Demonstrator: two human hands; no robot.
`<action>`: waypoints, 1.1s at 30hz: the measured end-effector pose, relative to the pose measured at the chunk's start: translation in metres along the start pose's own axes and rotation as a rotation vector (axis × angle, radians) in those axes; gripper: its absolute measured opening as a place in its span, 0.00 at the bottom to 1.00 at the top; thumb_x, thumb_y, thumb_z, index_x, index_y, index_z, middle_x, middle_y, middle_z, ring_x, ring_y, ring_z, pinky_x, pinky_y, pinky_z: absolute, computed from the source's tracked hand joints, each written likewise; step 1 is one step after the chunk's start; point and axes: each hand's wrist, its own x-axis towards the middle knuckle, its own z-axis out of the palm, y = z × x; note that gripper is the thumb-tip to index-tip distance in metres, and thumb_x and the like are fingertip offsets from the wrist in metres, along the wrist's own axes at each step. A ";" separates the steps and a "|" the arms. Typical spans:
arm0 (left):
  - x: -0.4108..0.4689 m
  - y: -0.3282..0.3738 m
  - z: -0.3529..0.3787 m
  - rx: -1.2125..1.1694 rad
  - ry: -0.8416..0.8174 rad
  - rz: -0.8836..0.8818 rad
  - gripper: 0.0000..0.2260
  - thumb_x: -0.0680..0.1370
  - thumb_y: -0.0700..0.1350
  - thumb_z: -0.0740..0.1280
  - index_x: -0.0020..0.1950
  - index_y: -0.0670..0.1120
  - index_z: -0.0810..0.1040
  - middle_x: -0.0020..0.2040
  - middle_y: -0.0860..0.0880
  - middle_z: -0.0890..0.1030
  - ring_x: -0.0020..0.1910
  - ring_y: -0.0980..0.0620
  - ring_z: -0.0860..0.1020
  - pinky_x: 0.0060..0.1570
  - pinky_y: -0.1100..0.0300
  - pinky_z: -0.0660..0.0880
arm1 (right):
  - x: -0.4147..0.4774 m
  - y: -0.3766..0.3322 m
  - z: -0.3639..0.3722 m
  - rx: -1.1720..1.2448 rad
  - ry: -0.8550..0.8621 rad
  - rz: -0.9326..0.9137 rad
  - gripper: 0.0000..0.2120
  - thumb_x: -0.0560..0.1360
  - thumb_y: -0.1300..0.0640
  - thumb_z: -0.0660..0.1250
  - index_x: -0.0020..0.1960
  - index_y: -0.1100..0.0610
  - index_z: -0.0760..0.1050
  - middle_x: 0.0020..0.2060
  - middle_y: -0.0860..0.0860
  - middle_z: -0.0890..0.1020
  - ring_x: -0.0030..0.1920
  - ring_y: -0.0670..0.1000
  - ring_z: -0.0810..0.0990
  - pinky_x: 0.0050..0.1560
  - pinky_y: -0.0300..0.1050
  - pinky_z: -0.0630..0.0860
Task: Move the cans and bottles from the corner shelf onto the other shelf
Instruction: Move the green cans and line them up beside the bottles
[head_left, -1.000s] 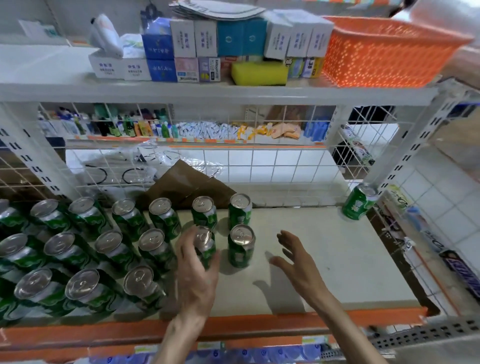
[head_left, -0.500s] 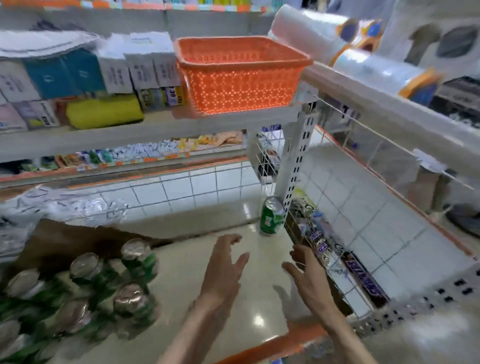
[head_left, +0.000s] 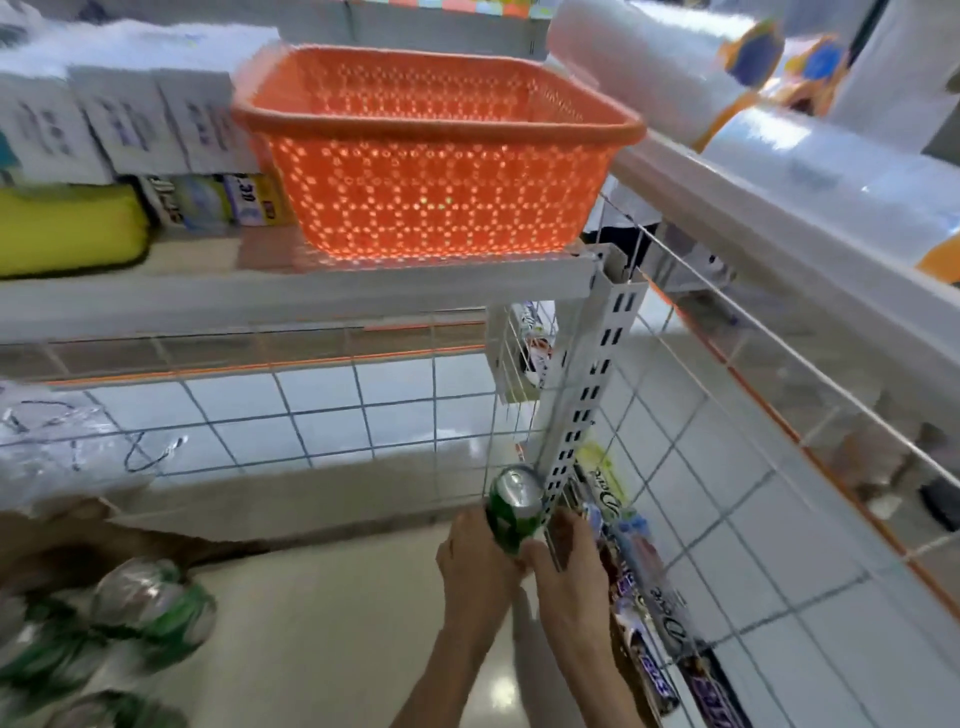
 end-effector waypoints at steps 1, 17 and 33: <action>0.002 -0.005 0.005 -0.022 -0.005 -0.026 0.14 0.61 0.59 0.71 0.42 0.58 0.74 0.38 0.57 0.78 0.41 0.58 0.77 0.42 0.57 0.76 | -0.001 0.003 -0.002 0.020 -0.001 -0.001 0.22 0.76 0.60 0.69 0.68 0.53 0.69 0.59 0.46 0.78 0.61 0.48 0.76 0.52 0.34 0.72; -0.147 -0.081 -0.181 -0.098 0.116 -0.297 0.23 0.62 0.67 0.74 0.53 0.62 0.76 0.45 0.64 0.81 0.42 0.69 0.78 0.45 0.67 0.77 | -0.124 -0.003 0.046 -0.065 -0.289 -0.067 0.14 0.72 0.65 0.73 0.55 0.54 0.78 0.46 0.49 0.84 0.47 0.45 0.82 0.52 0.38 0.73; -0.271 -0.216 -0.332 -0.084 0.443 -0.163 0.31 0.65 0.63 0.79 0.59 0.46 0.76 0.50 0.51 0.81 0.49 0.52 0.79 0.49 0.65 0.76 | -0.303 -0.017 0.110 -0.161 -0.459 -0.280 0.17 0.74 0.61 0.72 0.60 0.54 0.73 0.47 0.52 0.82 0.48 0.51 0.81 0.49 0.42 0.73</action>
